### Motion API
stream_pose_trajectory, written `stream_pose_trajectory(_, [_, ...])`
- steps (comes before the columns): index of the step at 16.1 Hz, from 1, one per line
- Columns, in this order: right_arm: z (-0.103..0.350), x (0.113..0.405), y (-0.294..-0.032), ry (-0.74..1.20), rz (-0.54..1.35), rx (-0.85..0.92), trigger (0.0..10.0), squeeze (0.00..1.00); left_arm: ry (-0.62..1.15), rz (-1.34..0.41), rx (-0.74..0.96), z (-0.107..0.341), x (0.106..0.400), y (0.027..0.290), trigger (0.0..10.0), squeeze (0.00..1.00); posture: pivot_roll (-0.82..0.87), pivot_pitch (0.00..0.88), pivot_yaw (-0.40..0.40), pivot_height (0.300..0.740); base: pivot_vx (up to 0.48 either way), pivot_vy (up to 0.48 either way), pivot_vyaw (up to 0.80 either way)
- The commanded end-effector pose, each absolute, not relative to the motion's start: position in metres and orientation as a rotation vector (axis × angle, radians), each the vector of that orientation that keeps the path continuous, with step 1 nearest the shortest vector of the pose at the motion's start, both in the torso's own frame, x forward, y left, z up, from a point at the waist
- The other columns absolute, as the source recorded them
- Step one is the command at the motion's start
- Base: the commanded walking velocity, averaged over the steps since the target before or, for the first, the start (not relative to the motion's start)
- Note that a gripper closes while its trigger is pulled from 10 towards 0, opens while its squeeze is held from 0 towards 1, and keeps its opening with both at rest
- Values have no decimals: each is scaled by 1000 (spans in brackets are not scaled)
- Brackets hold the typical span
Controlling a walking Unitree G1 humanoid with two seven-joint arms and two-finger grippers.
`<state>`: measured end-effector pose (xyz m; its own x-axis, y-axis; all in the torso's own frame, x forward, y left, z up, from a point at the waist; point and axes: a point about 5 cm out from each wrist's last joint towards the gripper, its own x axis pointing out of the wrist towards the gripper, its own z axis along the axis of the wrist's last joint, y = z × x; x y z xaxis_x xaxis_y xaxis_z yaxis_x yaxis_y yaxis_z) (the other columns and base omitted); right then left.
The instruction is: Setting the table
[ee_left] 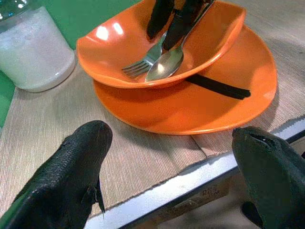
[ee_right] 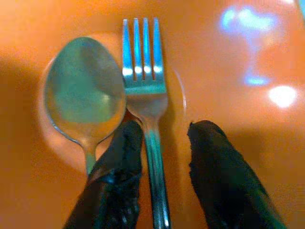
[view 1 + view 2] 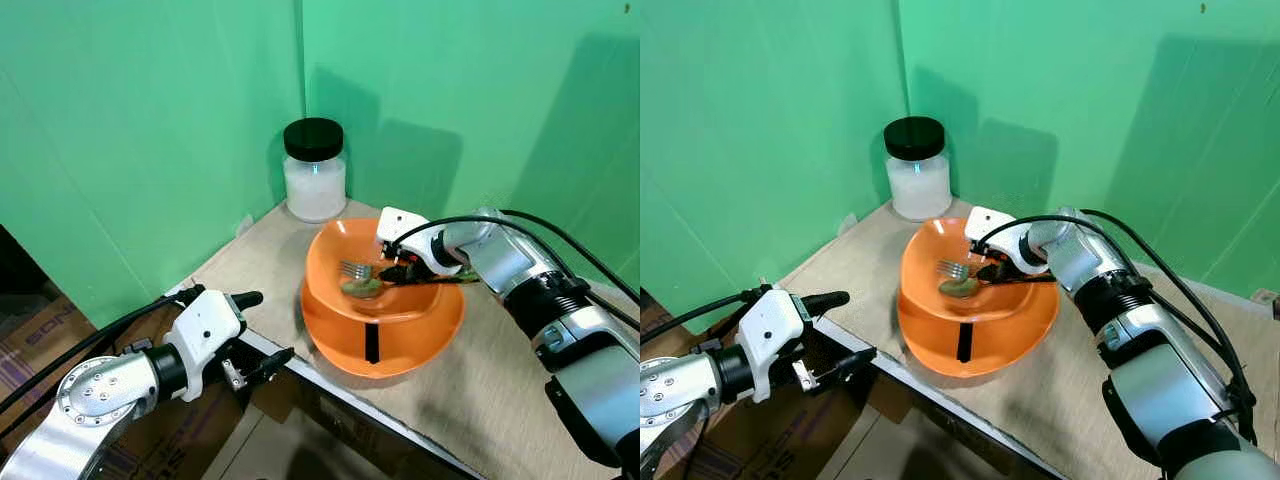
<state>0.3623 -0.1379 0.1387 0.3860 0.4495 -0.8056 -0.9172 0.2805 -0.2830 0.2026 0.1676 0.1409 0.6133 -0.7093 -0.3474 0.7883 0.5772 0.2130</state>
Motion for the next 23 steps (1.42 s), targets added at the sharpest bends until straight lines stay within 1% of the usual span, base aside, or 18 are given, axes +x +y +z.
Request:
stream_pose_trajectory(1, [136,361,-140,709,1018,-865,4510,0,245,-898,386,141,202,167,10000,0,-80,0,60,740,0,0,0])
stream_pose_trajectory(2, [136,360,-140,718,1032,-868,1373,0,251,-905,389,141,201,167,10000,0,-80,0,60,740,0,0,0])
stream_pose_trajectory(3, [136,359,-140,723,1039,-872,0,0,255,-909,389,140,201,167,10000,0,-80,0,60,740,0,0,0])
stream_pose_trajectory(10, [136,356,-141,745,1066,-885,0,0,268,-921,395,138,201,167,10000,0,-79,0,59,740,0,0,0])
stream_pose_trajectory(15, [139,357,-139,725,1068,-880,0,0,264,-920,406,138,201,167,10000,0,-77,0,58,740,0,0,0])
stream_pose_trajectory(18, [156,368,-137,593,968,-818,0,0,243,-909,417,141,204,167,10000,0,-69,0,59,740,0,0,0])
stream_pose_trajectory(20, [174,373,-136,493,903,-713,0,0,225,-898,416,143,205,167,10000,0,-59,0,57,740,0,0,0])
stream_pose_trajectory(22, [192,371,-138,392,861,-601,0,0,204,-891,417,147,208,166,10000,0,-49,0,54,740,0,0,0])
stream_pose_trajectory(23, [207,367,-138,304,834,-524,0,0,178,-883,417,151,211,165,10000,0,-43,0,55,740,0,0,0])
